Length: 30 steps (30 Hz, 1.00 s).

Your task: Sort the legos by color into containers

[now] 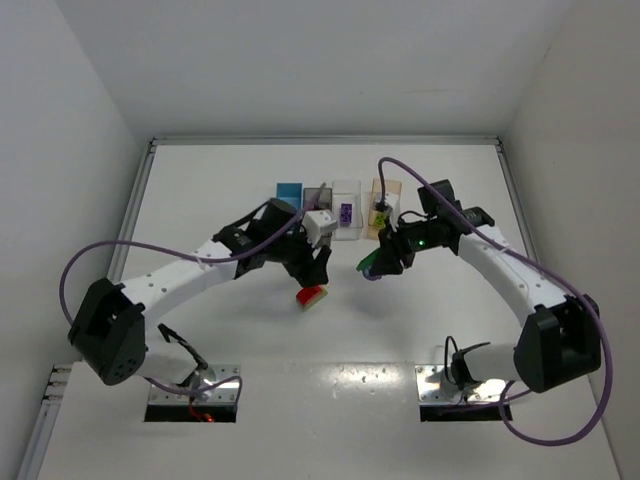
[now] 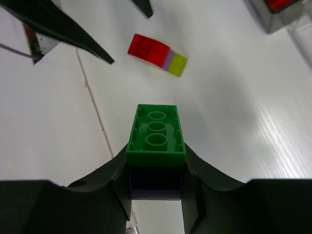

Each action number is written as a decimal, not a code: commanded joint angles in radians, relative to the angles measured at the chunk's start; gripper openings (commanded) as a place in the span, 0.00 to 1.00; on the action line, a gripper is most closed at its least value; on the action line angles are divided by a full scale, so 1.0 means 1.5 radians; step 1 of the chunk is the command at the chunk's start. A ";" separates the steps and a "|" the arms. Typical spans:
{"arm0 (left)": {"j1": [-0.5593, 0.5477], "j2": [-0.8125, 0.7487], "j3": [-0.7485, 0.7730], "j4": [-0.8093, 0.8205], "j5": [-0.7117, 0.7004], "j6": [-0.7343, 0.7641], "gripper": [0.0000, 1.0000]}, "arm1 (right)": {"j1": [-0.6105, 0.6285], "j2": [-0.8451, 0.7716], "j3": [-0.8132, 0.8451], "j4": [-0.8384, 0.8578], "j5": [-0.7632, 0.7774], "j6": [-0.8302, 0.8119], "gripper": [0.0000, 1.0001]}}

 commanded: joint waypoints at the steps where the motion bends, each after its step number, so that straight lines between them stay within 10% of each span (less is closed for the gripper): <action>1: 0.045 -0.032 0.076 -0.015 0.149 0.019 0.71 | -0.003 0.029 0.024 -0.035 -0.090 -0.051 0.06; 12: 0.082 0.021 0.123 -0.015 0.493 0.019 0.73 | 0.003 0.124 0.113 -0.224 -0.287 -0.265 0.07; 30: 0.082 0.090 0.192 0.019 0.504 -0.013 0.73 | 0.029 0.191 0.175 -0.273 -0.315 -0.278 0.08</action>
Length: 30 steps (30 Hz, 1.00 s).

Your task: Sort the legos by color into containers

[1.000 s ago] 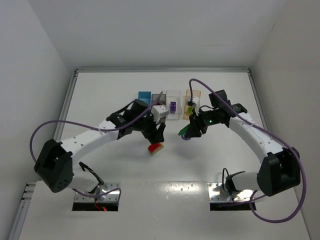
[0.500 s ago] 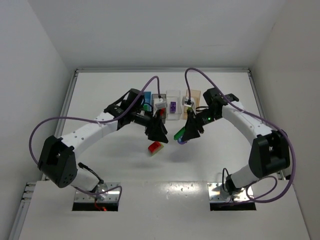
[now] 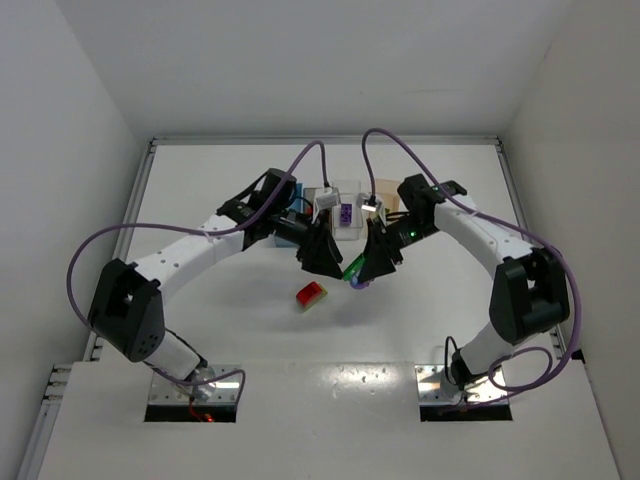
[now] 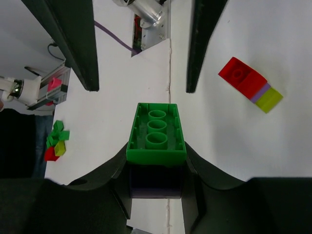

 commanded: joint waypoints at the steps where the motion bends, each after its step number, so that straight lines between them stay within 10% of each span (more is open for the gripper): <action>1: -0.001 0.010 0.025 0.032 0.009 -0.007 0.73 | 0.010 -0.001 0.039 0.001 -0.049 -0.029 0.08; 30: -0.007 0.035 0.018 0.121 0.047 -0.072 0.54 | 0.035 0.031 0.070 -0.012 -0.061 -0.029 0.08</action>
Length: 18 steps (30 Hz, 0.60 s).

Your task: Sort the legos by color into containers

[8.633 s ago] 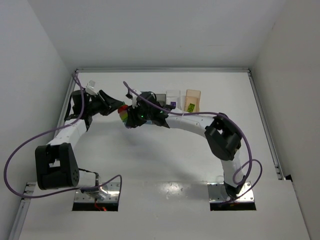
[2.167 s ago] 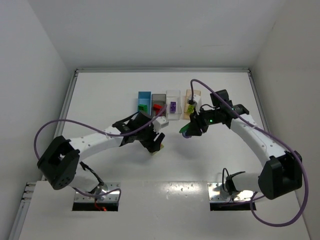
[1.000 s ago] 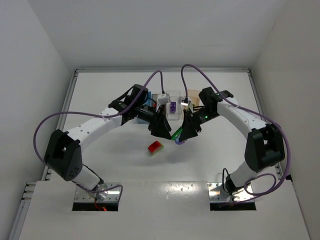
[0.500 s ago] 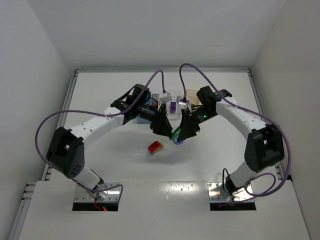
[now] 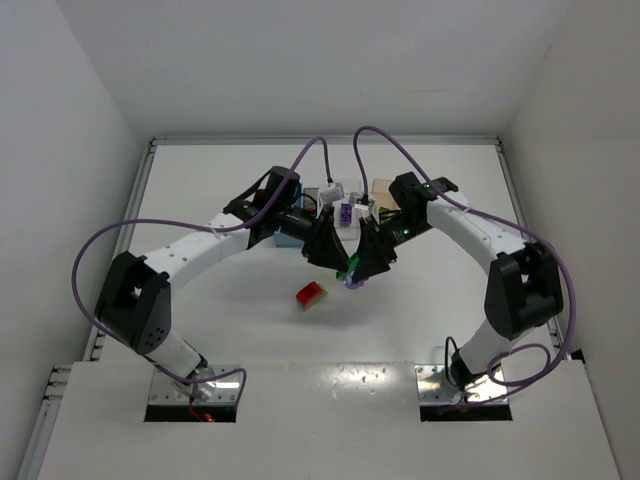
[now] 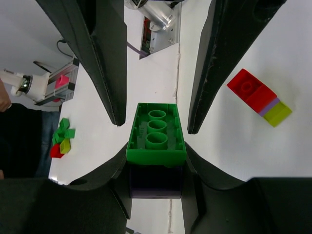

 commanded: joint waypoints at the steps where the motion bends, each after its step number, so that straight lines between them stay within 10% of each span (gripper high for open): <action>1: -0.003 -0.001 0.017 0.038 0.027 -0.008 0.54 | 0.005 0.004 0.034 0.002 -0.045 -0.025 0.08; 18: -0.009 -0.001 -0.009 0.062 0.018 -0.021 0.37 | 0.005 0.011 0.047 0.002 -0.051 -0.025 0.08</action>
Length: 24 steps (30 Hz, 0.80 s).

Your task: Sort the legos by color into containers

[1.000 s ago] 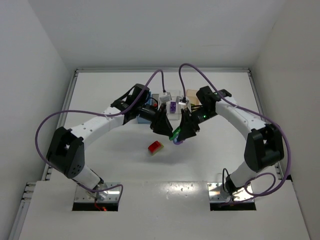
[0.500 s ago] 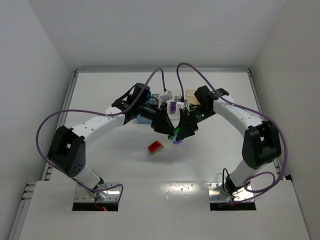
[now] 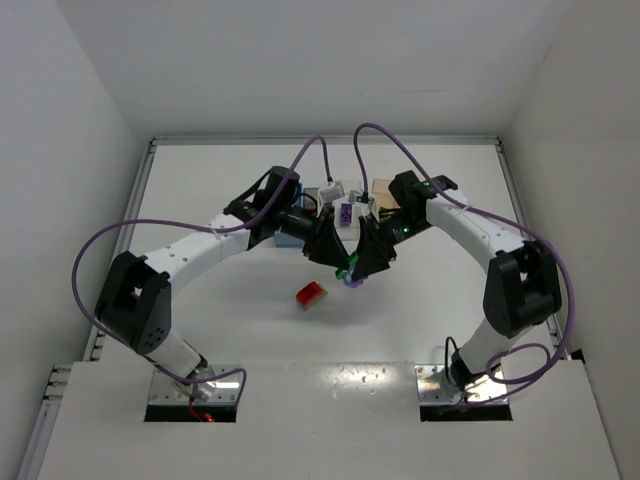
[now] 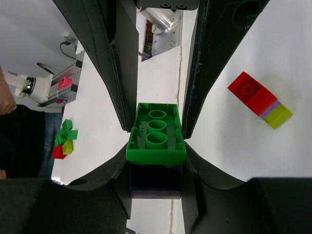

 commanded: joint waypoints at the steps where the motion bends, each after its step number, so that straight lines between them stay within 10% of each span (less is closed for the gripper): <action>1: -0.008 -0.001 -0.008 0.039 0.017 0.001 0.37 | 0.004 -0.001 0.032 0.006 -0.042 -0.023 0.08; 11: -0.014 -0.017 -0.009 0.045 -0.024 0.001 0.11 | 0.004 -0.010 0.005 0.014 -0.035 -0.023 0.08; 24: 0.121 -0.056 -0.049 0.135 -0.047 -0.101 0.04 | -0.002 -0.101 -0.088 0.075 0.005 0.002 0.08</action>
